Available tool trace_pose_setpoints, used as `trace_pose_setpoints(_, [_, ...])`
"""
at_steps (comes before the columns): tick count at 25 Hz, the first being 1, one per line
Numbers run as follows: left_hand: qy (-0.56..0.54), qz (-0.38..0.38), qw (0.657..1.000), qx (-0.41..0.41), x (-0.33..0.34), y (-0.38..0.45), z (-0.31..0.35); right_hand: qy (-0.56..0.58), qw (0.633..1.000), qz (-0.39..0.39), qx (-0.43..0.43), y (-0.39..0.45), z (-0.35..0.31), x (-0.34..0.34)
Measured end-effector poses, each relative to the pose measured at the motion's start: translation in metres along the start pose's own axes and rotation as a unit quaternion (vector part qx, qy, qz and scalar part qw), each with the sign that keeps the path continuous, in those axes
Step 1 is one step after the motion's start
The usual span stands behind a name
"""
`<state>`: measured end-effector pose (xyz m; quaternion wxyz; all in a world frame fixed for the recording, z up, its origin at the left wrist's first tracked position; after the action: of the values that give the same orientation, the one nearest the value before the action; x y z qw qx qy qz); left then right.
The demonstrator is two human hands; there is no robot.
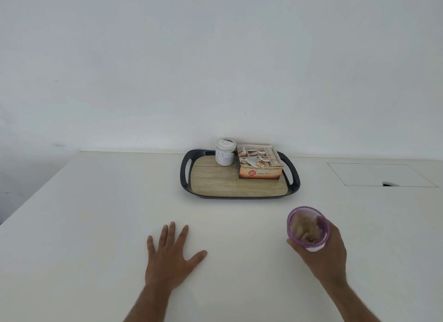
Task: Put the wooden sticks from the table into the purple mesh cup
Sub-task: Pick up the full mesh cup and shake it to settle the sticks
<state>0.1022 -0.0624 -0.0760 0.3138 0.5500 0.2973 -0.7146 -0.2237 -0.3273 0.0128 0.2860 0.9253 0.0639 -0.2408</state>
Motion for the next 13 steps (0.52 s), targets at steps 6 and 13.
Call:
trace_pose_setpoints(6, [-0.001, 0.002, 1.0, 0.001, 0.0, 0.0, 0.0, -0.027, 0.998, 0.002, -0.05, 0.003, -0.005, 0.0])
trace_pose_setpoints(13, [0.004, 0.005, 1.0, 0.001, 0.002, 0.001, -0.001, -0.069, 0.991, -0.027, -0.115, 0.005, -0.018, 0.006])
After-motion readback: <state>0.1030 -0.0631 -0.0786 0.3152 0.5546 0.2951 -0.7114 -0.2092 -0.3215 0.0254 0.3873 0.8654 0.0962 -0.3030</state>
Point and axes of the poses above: each hand's wrist, its own y-axis towards the middle knuckle, its own x-axis out of the palm, z = x × y, the point moved 8 cm from there along y, towards the middle knuckle, and after that the axes turned 4 degrees about -x, right-handed, at the moved point
